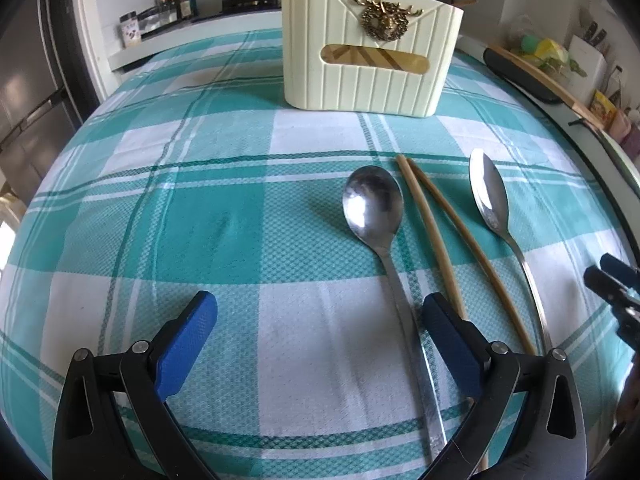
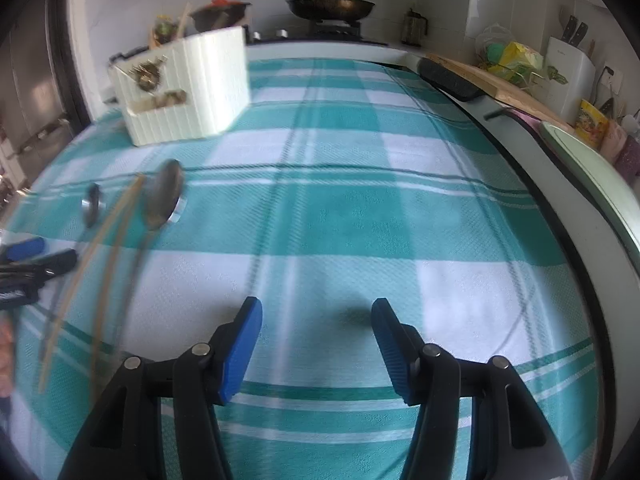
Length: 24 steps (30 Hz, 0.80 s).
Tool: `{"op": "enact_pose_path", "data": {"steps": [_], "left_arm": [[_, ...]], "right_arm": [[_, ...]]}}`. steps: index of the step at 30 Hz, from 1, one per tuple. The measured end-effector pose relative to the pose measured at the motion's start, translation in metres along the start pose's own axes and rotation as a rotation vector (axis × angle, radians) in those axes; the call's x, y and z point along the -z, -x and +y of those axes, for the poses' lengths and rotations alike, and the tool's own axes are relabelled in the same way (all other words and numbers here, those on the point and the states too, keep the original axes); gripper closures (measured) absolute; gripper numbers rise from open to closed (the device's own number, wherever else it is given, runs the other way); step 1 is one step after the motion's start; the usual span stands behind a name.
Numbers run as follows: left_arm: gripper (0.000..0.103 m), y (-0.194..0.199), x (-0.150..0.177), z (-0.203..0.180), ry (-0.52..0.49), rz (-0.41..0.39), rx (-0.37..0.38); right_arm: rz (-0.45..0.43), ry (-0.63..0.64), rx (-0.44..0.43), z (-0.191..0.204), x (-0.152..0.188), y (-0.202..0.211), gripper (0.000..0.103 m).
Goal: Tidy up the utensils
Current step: 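Lower the right tool onto a metal spoon handle and close it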
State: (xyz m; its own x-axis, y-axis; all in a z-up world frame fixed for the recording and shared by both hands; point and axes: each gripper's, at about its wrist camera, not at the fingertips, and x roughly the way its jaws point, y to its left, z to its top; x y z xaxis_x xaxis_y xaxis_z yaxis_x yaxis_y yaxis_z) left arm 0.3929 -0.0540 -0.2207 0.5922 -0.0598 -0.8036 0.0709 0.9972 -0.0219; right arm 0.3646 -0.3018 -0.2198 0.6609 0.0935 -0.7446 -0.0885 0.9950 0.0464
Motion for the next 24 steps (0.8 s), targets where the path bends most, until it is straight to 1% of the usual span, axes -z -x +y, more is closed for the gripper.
{"op": "enact_pose_path", "data": {"steps": [2, 4, 5, 6, 8, 10, 12, 13, 14, 17, 20, 24], "left_arm": [[0.001, 0.000, 0.000, 0.001, 0.002, 0.000, -0.002], [0.001, -0.001, 0.000, 0.000, -0.002, 0.000, -0.008], [0.001, -0.001, 0.000, -0.001, -0.003, 0.000, -0.010], [0.001, -0.001, 0.000, 0.000, -0.003, 0.000, -0.009], [0.001, -0.001, 0.000, 0.000, 0.000, 0.000, -0.011], [0.001, -0.001, 0.001, 0.001, 0.002, 0.000, -0.014], [0.001, 0.000, 0.001, 0.001, 0.002, 0.000, -0.016], [0.001, -0.001, 0.001, 0.001, 0.002, 0.000, -0.017], [0.001, -0.001, 0.001, 0.001, 0.001, 0.000, -0.018], [0.000, -0.001, 0.001, 0.001, -0.001, 0.001, -0.020], [0.000, 0.000, 0.001, 0.002, 0.002, 0.001, -0.025], [0.000, 0.001, 0.003, 0.006, 0.004, 0.005, -0.033]], "right_arm": [[-0.008, 0.027, -0.083, 0.019, -0.006, 0.005, 0.045], [-0.003, 0.062, -0.131, 0.037, -0.012, 0.003, 0.045], [0.000, 0.082, -0.154, 0.047, -0.016, 0.001, 0.049], [0.005, 0.092, -0.168, 0.053, -0.018, -0.001, 0.056], [0.033, 0.114, -0.201, 0.067, -0.024, -0.011, 0.064], [0.059, 0.130, -0.213, 0.077, -0.028, -0.022, 0.067], [0.092, 0.142, -0.212, 0.082, -0.030, -0.033, 0.077], [0.111, 0.145, -0.216, 0.084, -0.030, -0.039, 0.079], [0.118, 0.152, -0.211, 0.085, -0.029, -0.042, 0.084], [0.107, 0.157, -0.180, 0.082, -0.028, -0.041, 0.094], [0.098, 0.118, -0.142, 0.072, -0.025, -0.039, 0.097], [0.089, 0.104, -0.079, 0.060, -0.020, -0.031, 0.096]]}}
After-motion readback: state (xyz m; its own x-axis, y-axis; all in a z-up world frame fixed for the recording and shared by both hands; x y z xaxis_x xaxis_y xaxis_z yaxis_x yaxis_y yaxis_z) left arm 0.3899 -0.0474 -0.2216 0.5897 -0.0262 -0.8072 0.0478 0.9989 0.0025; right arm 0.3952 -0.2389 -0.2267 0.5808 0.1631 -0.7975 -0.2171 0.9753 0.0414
